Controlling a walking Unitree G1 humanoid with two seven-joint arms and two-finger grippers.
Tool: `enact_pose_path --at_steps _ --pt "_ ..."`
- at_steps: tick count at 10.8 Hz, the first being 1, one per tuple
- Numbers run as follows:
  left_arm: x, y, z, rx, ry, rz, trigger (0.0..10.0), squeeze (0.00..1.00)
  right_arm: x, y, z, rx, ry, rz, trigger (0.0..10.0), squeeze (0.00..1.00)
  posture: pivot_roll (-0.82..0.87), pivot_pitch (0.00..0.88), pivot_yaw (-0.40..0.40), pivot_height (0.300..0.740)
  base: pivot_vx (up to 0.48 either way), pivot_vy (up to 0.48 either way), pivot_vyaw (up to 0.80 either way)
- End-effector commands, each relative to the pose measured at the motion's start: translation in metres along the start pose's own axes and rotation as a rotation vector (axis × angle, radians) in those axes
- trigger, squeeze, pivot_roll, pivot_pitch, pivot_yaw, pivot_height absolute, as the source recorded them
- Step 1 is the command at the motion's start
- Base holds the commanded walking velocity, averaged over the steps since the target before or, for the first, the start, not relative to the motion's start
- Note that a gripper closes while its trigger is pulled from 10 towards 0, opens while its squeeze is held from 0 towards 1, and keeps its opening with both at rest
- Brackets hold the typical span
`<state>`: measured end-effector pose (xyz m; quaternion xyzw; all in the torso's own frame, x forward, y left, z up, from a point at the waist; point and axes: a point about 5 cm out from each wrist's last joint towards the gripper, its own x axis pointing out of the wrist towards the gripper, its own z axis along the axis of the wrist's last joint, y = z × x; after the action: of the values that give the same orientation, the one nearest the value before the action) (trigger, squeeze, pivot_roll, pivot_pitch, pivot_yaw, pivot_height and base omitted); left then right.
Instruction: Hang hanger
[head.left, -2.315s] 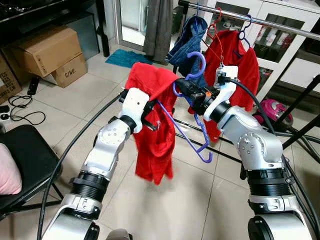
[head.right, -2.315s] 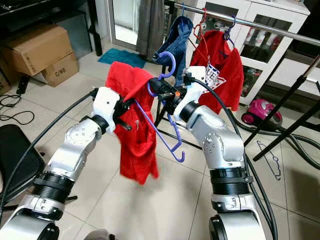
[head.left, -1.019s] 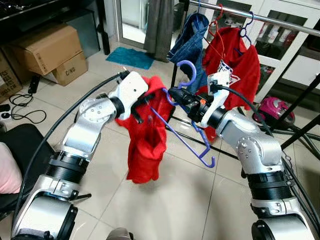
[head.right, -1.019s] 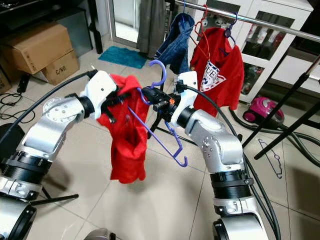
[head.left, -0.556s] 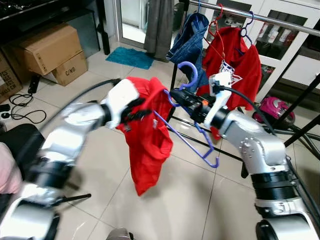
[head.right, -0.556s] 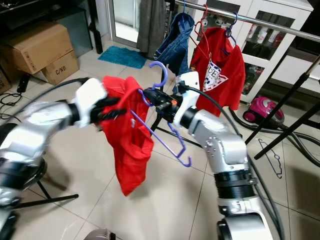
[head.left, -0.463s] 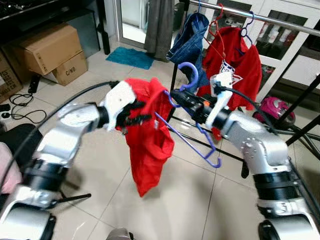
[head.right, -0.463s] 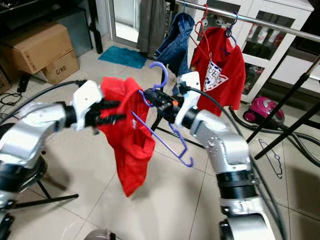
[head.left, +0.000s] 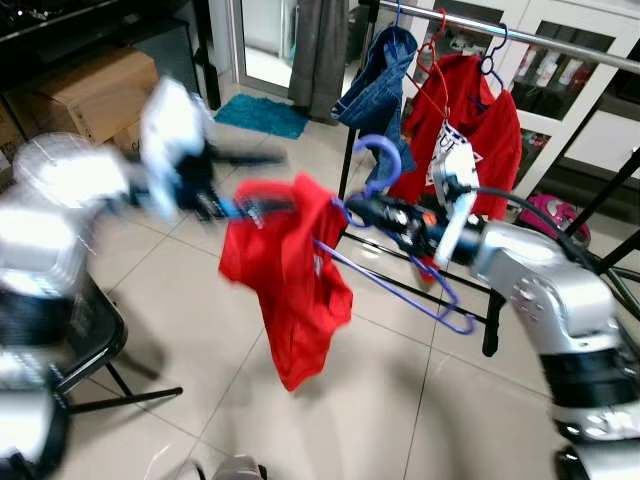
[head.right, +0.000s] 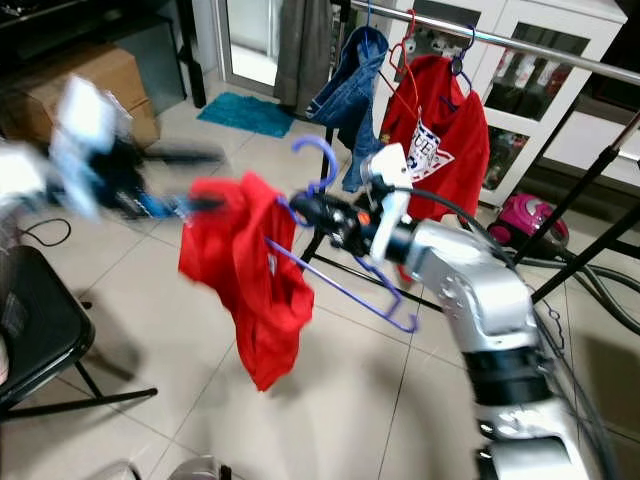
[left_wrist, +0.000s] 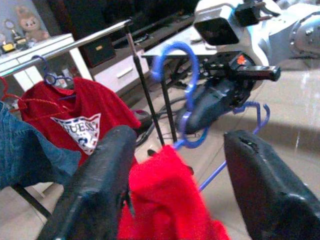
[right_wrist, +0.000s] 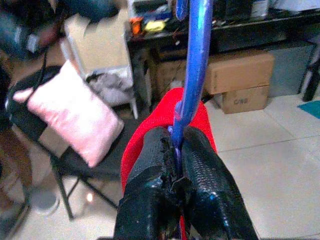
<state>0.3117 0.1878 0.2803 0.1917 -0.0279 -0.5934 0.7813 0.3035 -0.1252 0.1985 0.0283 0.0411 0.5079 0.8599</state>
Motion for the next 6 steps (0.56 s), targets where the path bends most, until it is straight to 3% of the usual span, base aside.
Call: enact_pose_path --at_steps 1,2,3,4,6 --pt "-0.006 0.005 -0.001 0.011 0.045 -0.021 10.0 1.0 -0.004 0.005 0.011 -0.057 -0.013 0.043 10.0 0.0 0.06 0.0 -0.052 0.74 0.0 0.0 0.0" --pt "-0.01 0.008 -0.005 0.011 0.078 -0.026 10.0 1.0 -0.007 0.006 0.014 -0.065 -0.015 0.057 10.0 0.0 0.06 0.0 -0.047 0.74 0.0 0.0 0.0" --pt "-0.015 0.007 -0.014 -0.017 0.116 -0.052 10.0 0.11 -0.012 0.007 0.019 -0.076 -0.025 0.08 10.0 0.0 0.06 0.0 -0.045 0.74 0.0 0.0 0.0" --pt "-0.013 0.005 -0.023 -0.059 0.1 -0.068 10.0 0.0 -0.017 0.014 0.022 -0.083 -0.027 0.133 10.0 0.0 0.06 0.0 -0.046 0.74 0.0 0.0 0.0" --pt "-0.009 0.009 -0.036 -0.077 0.101 -0.078 10.0 0.0 -0.017 0.024 0.022 -0.096 -0.007 0.205 10.0 0.0 0.06 0.0 -0.049 0.74 0.0 0.0 0.0"
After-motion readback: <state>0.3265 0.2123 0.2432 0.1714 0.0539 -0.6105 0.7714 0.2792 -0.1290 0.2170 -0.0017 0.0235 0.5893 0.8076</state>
